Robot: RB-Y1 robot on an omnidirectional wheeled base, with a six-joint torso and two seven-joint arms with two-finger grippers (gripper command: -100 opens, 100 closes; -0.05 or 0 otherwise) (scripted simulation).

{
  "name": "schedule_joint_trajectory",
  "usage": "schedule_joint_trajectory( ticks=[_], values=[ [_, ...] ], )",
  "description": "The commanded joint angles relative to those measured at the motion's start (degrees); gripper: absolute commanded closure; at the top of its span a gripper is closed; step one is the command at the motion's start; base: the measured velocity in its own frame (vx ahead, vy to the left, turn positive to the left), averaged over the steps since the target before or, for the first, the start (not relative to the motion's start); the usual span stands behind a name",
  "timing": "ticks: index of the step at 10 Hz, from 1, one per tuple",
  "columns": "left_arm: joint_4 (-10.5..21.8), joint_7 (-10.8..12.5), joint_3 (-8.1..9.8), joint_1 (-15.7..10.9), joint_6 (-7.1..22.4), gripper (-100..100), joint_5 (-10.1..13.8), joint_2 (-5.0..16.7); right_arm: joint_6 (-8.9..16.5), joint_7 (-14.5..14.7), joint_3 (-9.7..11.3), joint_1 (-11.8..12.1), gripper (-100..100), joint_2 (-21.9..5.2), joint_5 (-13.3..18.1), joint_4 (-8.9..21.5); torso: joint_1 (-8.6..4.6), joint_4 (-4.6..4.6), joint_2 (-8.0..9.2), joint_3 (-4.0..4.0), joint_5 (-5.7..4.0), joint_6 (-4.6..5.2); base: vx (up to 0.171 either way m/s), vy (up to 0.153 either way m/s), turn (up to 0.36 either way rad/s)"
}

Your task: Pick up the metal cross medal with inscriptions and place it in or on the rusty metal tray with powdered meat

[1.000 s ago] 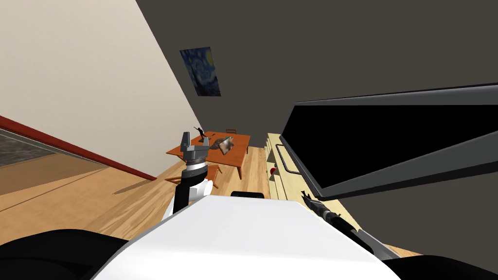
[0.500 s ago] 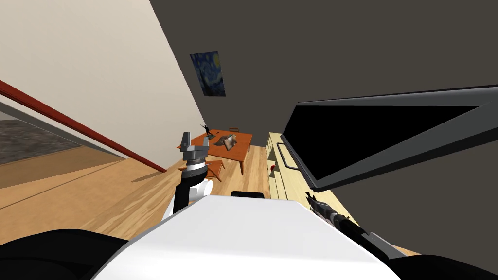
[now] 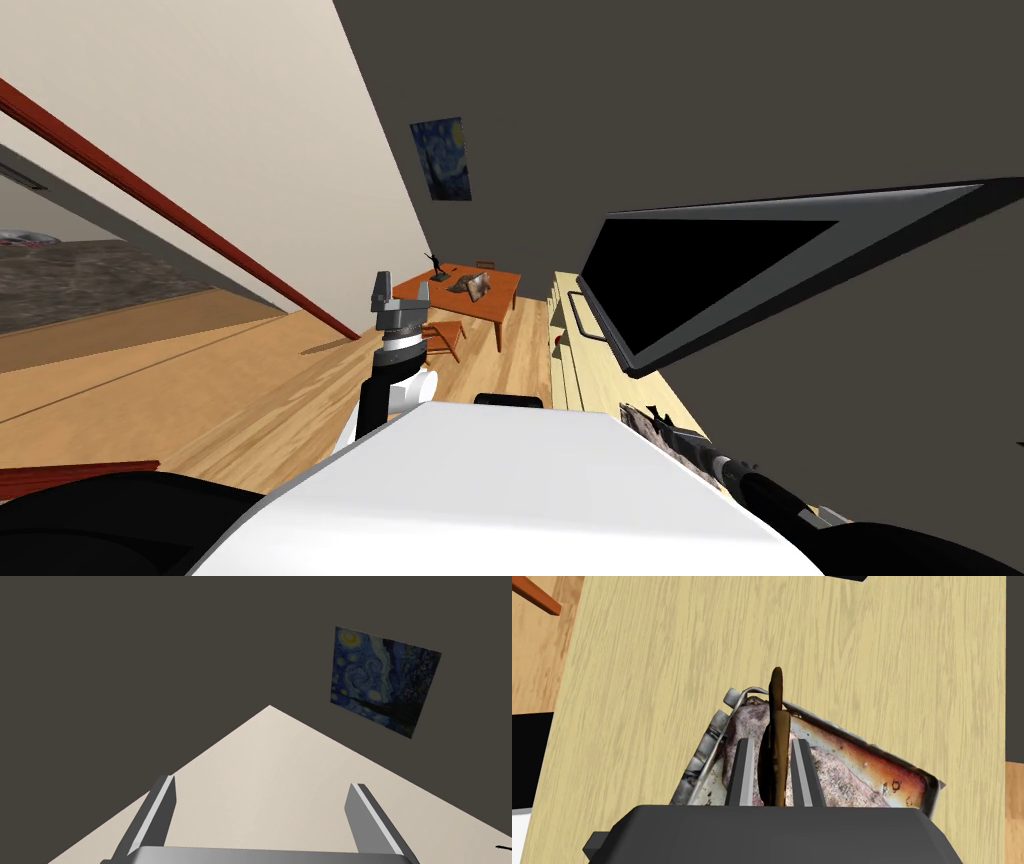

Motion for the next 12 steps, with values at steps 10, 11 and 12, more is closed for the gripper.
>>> schedule_joint_trajectory(
  ticks=[10,11,12],
  values=[
    [-0.01,0.0,0.0,0.02,-0.01,0,0.0,0.0,-3.31,-10.6,0.08,2.76,-100,-3.94,-0.7,1.69,0.21,-0.14,-0.76,-0.43,-0.05,-0.09,-0.057,-0.024,0.026],
    [-0.01,0.0,0.0,0.02,-0.01,0,0.0,0.0,-3.31,-10.6,0.08,2.76,-100,-3.94,-0.7,1.69,0.21,-0.15,-0.77,-0.43,-0.05,-0.09,0.0,0.0,0.0],
    [-0.01,0.0,0.0,0.02,-0.01,0,0.0,0.0,-3.31,-10.6,0.08,2.76,-100,-3.94,-0.7,1.69,0.21,-0.15,-0.78,-0.44,-0.05,-0.09,0.0,0.0,0.0]
  ],
)
